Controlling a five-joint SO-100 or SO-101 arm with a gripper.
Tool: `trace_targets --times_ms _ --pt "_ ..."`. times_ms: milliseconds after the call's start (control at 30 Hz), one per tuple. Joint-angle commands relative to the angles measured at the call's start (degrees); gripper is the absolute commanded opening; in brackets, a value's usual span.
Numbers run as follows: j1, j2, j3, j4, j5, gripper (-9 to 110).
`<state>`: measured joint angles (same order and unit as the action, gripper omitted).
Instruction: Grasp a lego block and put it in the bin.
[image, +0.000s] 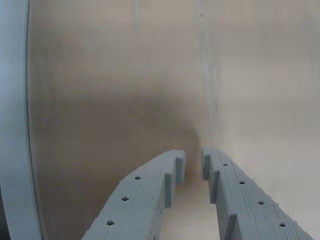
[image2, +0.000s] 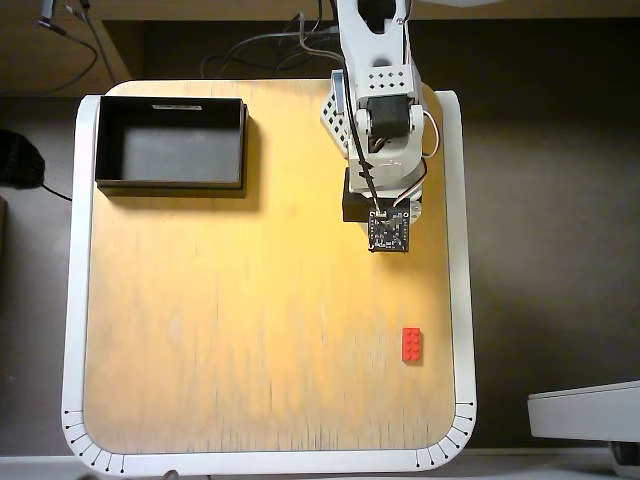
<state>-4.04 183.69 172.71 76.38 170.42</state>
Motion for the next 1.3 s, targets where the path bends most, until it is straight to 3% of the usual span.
trace_targets --times_ms 0,1100,1267 --pt "-1.32 5.19 9.14 0.18 -0.26 0" --pt "-1.49 5.19 9.14 0.18 -0.53 0" --pt "-1.49 4.92 9.14 0.18 5.80 0"
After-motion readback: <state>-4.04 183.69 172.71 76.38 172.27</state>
